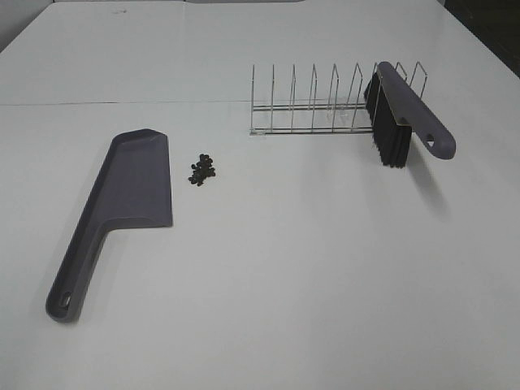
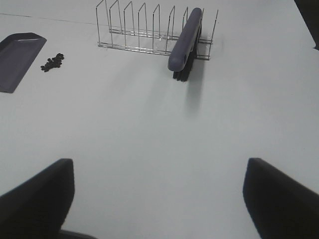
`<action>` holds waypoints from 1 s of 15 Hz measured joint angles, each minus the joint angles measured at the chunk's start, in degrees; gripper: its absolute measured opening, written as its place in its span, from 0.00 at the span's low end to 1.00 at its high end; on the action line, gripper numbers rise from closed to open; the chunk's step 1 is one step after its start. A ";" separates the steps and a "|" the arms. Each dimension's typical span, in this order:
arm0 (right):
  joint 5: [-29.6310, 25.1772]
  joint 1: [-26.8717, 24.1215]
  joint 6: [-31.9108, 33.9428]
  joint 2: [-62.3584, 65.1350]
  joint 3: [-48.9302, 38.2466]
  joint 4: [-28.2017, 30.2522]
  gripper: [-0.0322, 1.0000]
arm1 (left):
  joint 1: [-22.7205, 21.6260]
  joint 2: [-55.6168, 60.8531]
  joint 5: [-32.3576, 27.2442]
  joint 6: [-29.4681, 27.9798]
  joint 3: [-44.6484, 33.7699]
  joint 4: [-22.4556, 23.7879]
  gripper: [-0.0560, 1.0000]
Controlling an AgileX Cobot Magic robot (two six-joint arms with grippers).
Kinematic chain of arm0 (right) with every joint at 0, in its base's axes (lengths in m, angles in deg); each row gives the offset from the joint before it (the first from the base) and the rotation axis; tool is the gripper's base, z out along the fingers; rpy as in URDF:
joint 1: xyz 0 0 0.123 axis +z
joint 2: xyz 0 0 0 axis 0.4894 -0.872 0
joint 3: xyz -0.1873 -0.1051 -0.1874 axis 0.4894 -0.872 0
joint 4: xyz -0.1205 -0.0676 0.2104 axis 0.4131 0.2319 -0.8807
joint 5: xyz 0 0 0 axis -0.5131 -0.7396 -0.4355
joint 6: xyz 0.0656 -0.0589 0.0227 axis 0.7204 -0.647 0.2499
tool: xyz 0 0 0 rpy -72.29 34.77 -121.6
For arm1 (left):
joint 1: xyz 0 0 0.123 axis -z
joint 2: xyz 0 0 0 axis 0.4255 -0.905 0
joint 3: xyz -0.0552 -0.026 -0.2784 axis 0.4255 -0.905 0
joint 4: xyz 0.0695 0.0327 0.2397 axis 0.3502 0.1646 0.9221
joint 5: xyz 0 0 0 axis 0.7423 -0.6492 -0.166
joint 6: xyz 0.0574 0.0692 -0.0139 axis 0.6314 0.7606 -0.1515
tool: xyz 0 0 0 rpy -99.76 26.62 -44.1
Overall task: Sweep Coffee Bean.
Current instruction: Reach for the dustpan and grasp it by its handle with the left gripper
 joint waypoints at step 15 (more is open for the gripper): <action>0.00 0.00 0.00 0.00 0.00 0.00 0.79 | 0.00 0.00 0.00 0.00 0.00 0.00 0.64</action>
